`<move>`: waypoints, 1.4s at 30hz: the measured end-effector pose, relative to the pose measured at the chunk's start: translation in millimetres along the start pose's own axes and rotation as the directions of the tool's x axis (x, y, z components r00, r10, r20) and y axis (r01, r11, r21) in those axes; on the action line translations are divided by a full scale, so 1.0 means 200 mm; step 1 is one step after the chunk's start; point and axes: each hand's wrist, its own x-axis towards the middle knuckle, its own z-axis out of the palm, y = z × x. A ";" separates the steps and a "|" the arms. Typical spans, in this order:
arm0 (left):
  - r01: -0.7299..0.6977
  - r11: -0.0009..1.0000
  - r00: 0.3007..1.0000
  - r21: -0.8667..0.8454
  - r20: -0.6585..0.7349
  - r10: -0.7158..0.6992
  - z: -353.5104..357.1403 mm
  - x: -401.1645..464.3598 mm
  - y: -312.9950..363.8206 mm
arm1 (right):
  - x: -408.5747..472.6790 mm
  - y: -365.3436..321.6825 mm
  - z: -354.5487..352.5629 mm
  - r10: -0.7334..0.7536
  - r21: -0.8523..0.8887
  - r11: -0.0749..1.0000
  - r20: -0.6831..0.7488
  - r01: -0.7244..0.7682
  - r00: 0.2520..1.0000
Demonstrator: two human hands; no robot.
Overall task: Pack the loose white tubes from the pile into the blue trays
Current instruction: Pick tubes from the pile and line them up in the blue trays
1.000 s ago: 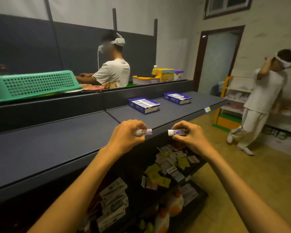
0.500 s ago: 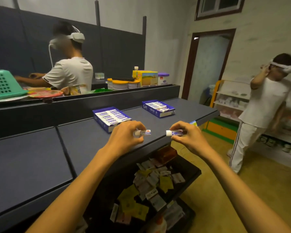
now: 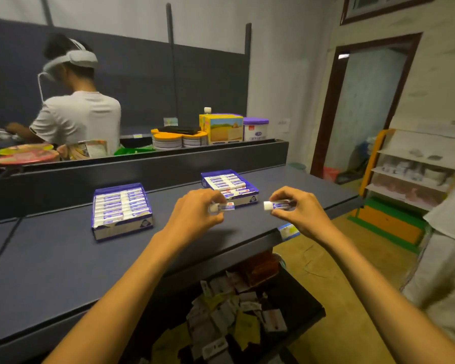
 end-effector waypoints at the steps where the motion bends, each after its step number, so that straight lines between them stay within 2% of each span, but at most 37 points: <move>1: 0.019 1.000 1.000 0.017 -0.013 -0.019 0.02 0.04 0.02 | 0.05 0.05 -0.03 -0.021 0.002 1.000 0.008 0.021 1.000; 9: 0.166 0.984 0.983 0.061 -0.087 -0.160 0.14 0.26 0.08 | 0.39 0.33 -0.05 -0.137 0.070 0.989 0.100 0.130 0.986; 14: 0.201 0.978 0.973 0.064 -0.133 -0.191 0.17 0.34 -0.01 | 0.61 0.37 0.06 -0.204 0.147 0.972 0.143 0.183 0.969; 19: 0.208 0.977 0.967 0.051 -0.161 -0.198 0.19 0.40 -0.11 | 0.81 0.37 0.21 -0.236 0.148 0.967 0.235 0.205 0.943; 25: 0.214 0.976 0.971 0.038 -0.119 -0.209 0.22 0.49 -0.21 | 0.98 0.40 0.32 -0.234 0.087 0.972 0.348 0.217 0.908; 31: 0.232 0.969 0.972 0.086 -0.048 -0.228 0.24 0.54 -0.18 | 1.05 0.42 0.35 -0.178 0.029 0.981 0.534 0.193 0.827; 37: 0.299 0.947 0.954 0.116 -0.024 -0.298 0.26 0.55 -0.15 | 1.10 0.43 0.35 -0.201 0.026 0.972 0.615 0.235 0.762; 42: 0.330 0.935 0.943 0.129 0.006 -0.334 0.29 0.56 -0.11 | 1.10 0.45 0.33 -0.219 0.077 0.972 0.634 0.221 0.742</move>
